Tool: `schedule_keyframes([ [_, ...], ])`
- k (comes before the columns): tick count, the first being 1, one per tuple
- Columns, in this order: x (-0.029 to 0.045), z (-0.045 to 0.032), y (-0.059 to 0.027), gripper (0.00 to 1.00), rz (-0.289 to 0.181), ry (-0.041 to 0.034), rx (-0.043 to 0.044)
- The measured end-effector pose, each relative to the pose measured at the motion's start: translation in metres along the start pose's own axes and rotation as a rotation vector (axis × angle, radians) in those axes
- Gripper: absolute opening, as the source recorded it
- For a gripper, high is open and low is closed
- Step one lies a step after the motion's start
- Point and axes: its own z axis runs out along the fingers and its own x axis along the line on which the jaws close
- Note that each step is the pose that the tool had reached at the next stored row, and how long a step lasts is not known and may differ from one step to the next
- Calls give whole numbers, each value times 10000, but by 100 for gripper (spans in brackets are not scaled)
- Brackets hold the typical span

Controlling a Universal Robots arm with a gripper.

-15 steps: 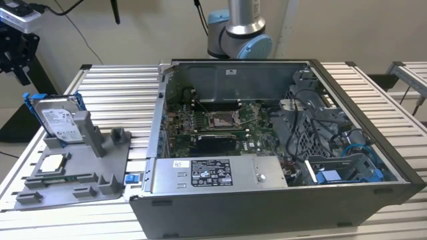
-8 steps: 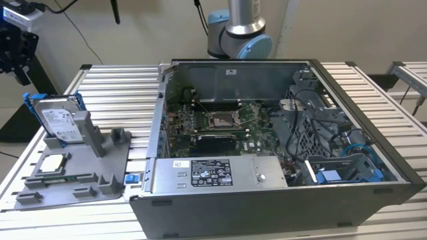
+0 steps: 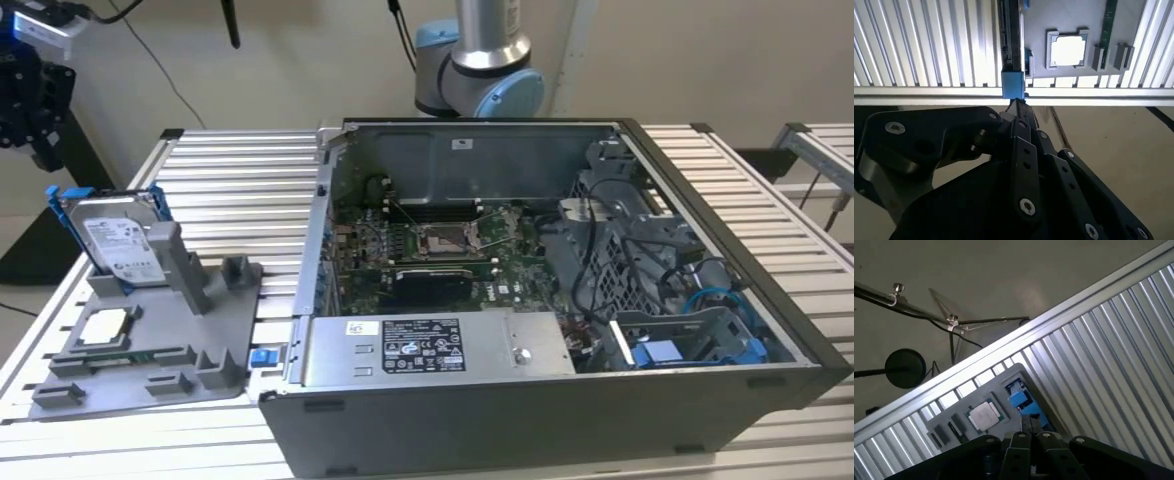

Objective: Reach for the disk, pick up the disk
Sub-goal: 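Pick up the disk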

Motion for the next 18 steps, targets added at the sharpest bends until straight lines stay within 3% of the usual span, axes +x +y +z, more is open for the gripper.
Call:
schedule_keyframes([
  [6,0,25,-1,0,-960,-69,157],
  [18,-1,55,-3,0,-3067,-40,148],
])
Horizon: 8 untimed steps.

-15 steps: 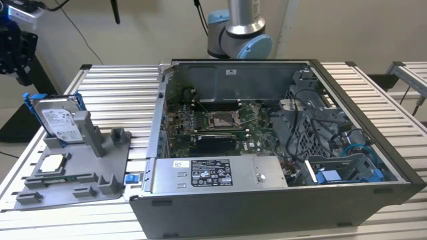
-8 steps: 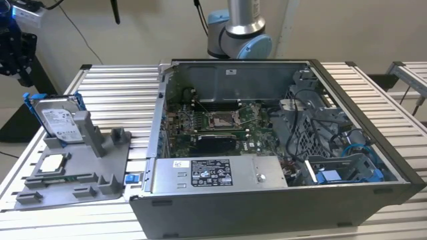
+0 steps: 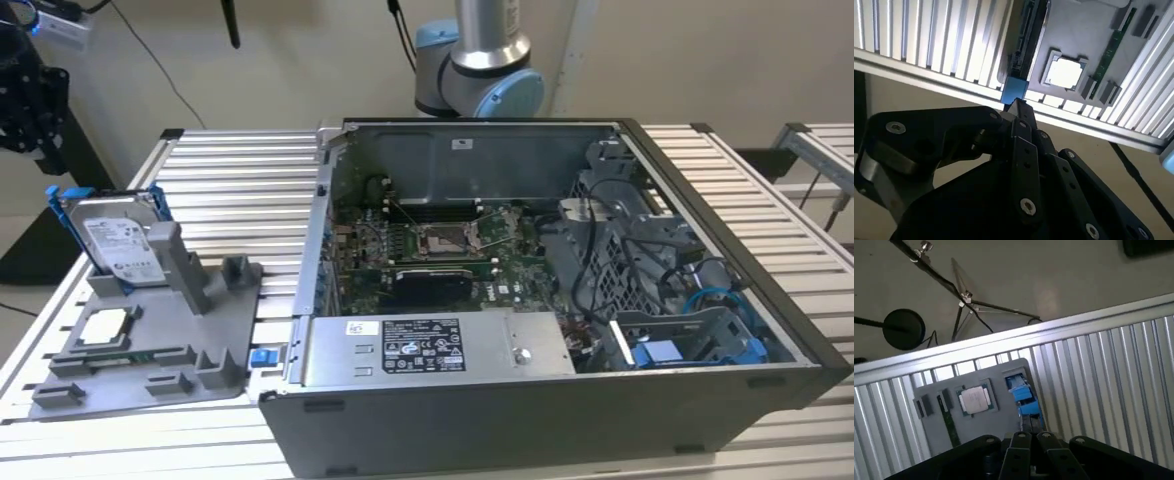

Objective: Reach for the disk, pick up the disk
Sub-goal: 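Pick up the disk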

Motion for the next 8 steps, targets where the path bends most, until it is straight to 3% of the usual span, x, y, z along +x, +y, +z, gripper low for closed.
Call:
schedule_keyframes([
  [5,0,6,-1,0,-875,5,-9],
  [8,0,6,-3,0,-1027,6,-11],
])
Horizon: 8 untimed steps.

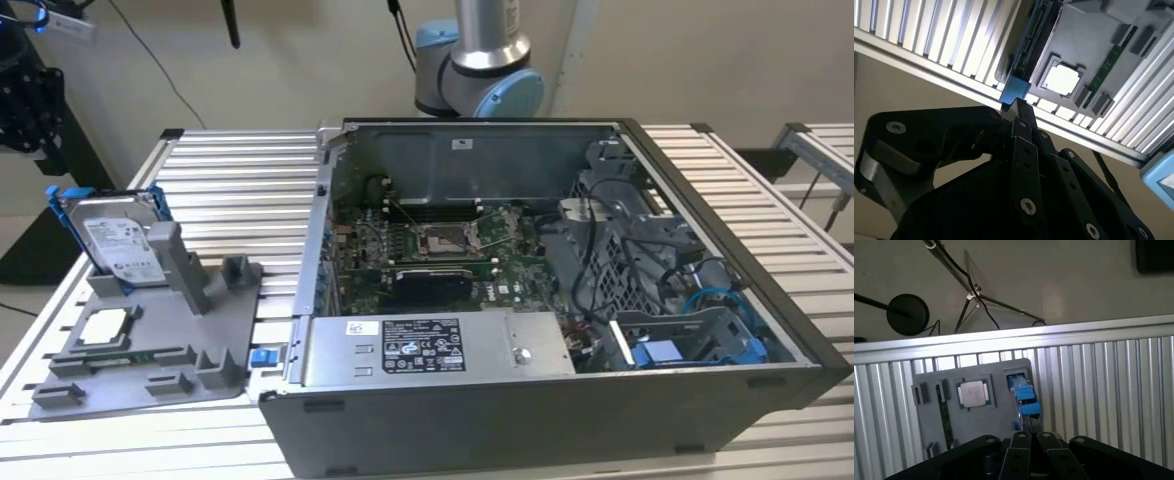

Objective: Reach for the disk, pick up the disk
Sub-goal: 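Pick up the disk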

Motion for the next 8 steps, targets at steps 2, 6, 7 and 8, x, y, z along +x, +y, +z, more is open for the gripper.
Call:
schedule_keyframes([
  [2,0,-1,0,0,-6,1,-1],
  [6,0,-1,0,100,-15,1,-1],
  [7,0,-1,0,100,-18,0,-1],
  [8,0,0,0,100,-24,-2,-2],
])
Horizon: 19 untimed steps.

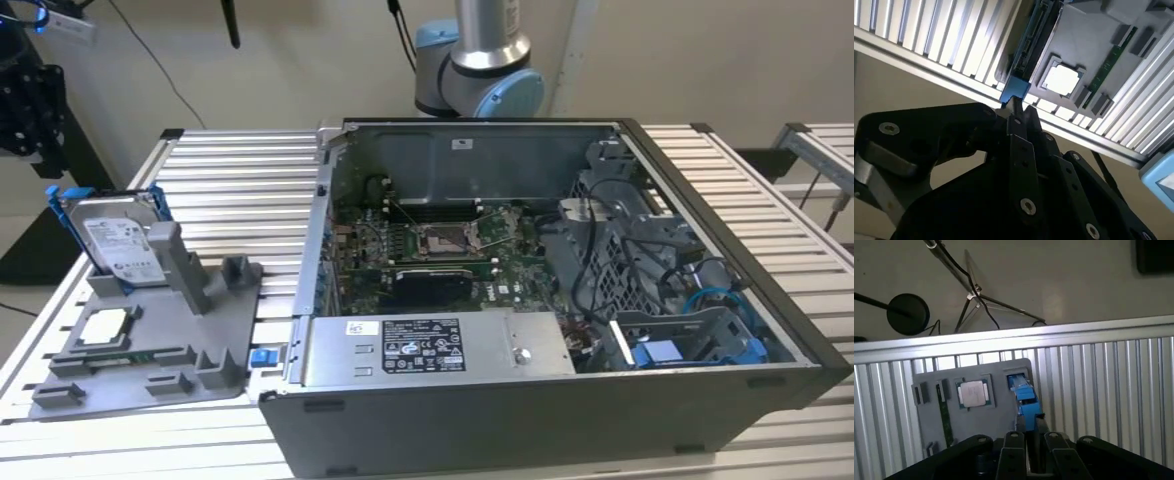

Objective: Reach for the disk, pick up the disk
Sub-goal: 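Pick up the disk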

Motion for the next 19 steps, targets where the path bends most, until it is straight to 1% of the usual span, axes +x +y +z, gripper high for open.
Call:
schedule_keyframes([
  [2,0,16,0,100,-19,-1,1],
  [11,1,158,-6,100,-309,0,-4],
  [15,0,216,-27,100,-490,0,-7],
  [19,-4,277,-75,100,-638,0,-7],
])
